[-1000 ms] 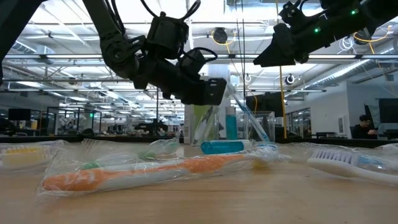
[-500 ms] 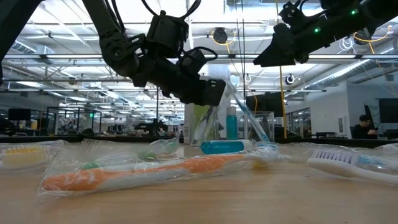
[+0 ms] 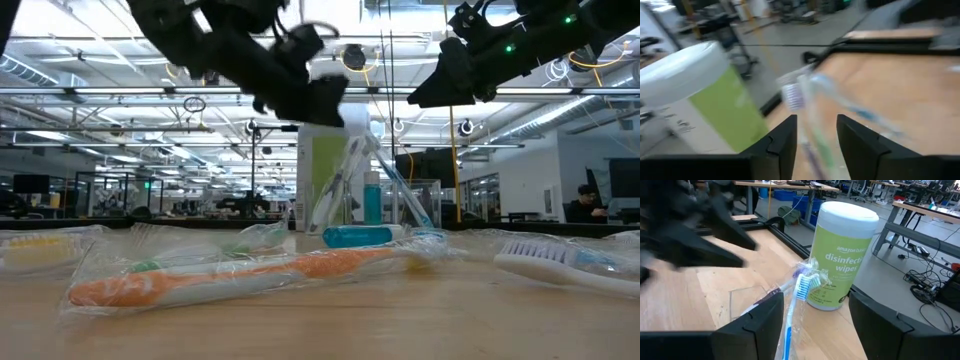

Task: Pick & Place toothbrushing station
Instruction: Put the top mouthwash into the transparent organizer

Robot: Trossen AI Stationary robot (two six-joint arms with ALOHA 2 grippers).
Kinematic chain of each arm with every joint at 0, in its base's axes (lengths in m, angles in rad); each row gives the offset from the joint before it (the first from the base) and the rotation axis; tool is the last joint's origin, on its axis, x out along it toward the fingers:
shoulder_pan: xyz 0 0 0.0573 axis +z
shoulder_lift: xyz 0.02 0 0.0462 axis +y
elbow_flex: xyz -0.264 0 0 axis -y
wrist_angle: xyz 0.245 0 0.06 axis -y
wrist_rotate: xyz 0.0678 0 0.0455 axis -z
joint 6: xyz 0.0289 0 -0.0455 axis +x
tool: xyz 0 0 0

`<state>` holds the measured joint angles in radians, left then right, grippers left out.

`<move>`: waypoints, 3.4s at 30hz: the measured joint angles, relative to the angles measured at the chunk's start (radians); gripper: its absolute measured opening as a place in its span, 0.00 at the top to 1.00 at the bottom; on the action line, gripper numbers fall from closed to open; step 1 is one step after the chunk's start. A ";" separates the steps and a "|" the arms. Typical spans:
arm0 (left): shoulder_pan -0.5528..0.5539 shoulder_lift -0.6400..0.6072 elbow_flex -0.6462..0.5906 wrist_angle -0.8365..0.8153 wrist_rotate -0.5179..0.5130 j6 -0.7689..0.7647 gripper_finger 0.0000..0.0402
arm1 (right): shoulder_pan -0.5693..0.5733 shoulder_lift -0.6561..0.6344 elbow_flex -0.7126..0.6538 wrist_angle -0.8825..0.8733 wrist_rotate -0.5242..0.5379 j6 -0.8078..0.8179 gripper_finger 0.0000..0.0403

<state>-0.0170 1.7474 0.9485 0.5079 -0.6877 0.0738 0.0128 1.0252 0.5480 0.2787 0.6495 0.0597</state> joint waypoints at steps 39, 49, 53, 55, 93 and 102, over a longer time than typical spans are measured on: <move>-0.128 0.300 0.441 -0.714 0.377 -0.369 0.62 | 0.002 0.000 -0.001 -0.037 -0.087 0.078 0.46; -0.096 0.319 0.443 -0.766 0.423 -0.392 0.62 | 0.002 0.000 -0.001 -0.036 -0.105 0.076 0.46; -0.094 0.328 0.440 -0.773 0.483 -0.392 0.62 | 0.002 0.000 -0.001 -0.037 -0.105 0.075 0.46; -0.095 0.328 0.441 -0.772 0.489 -0.385 0.62 | 0.002 0.000 -0.001 -0.035 -0.105 0.075 0.46; -0.059 0.367 0.441 -0.767 0.538 -0.335 0.54 | 0.002 0.000 0.000 -0.022 -0.106 0.078 0.46; -0.057 0.366 0.441 -0.773 0.538 -0.334 0.63 | 0.002 0.000 0.000 -0.038 -0.597 0.024 0.46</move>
<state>-0.0742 2.1136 1.3895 -0.2647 -0.1497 -0.2601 0.0151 1.0252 0.5480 0.2404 0.0521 0.0833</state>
